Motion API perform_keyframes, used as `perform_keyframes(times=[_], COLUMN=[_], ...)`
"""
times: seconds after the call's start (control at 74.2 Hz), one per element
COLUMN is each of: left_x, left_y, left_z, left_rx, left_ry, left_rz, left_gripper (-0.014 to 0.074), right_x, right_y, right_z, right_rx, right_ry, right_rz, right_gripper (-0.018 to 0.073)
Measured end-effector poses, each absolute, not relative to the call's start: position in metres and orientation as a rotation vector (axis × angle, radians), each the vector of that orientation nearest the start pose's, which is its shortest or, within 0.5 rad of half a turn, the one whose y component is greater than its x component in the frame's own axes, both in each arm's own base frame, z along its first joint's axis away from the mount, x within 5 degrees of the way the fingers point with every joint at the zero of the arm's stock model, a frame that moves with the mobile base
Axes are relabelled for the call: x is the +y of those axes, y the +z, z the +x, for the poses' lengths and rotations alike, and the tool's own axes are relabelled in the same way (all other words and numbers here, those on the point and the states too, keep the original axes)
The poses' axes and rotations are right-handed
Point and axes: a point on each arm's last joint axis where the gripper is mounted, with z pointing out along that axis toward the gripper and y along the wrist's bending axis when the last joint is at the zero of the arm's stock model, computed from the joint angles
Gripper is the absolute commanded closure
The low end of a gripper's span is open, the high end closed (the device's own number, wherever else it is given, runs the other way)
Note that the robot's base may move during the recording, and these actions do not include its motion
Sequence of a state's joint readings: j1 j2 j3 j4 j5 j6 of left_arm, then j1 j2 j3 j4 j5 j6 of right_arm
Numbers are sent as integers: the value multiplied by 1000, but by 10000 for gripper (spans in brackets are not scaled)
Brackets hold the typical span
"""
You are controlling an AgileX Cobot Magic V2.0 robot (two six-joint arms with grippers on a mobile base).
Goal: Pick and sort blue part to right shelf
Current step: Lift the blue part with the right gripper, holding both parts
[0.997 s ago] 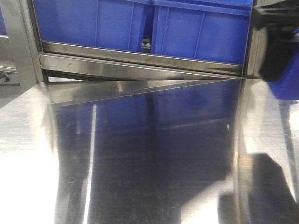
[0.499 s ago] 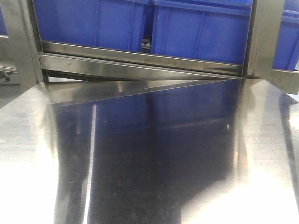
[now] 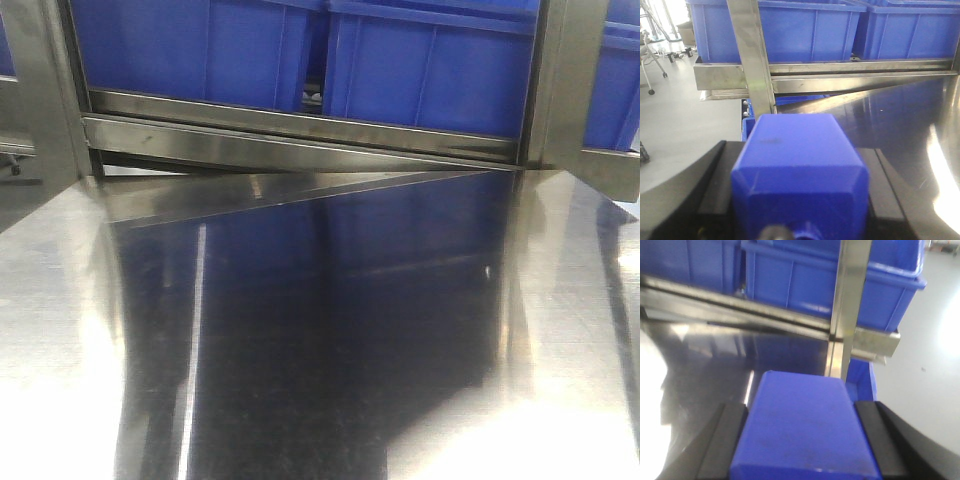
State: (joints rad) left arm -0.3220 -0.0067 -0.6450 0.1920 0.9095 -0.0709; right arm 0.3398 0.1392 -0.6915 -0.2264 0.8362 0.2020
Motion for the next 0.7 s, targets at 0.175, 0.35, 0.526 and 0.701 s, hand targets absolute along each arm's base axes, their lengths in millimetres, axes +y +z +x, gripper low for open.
perform_keyframes(times=[0.175,0.35,0.526,0.701], left_x=[20,20,20,20], left_y=[330,330,330,330], left_z=[-18,-18,-18,-18], left_rx=[1718,1718,1718,1718], left_ry=[-71,-71,-71,-71], left_rz=[208,208,208,208], left_gripper=[347,347,347,347], right_x=[-21,-23,-23,-23], right_y=[350,349,349,349], right_z=[-14,-19,-19,-19], right_rx=[1659,1640,1641,1642], right_ry=[154,160,158,159], right_rz=[-117,-113,-114,-114], right_gripper=[440,440,440,440])
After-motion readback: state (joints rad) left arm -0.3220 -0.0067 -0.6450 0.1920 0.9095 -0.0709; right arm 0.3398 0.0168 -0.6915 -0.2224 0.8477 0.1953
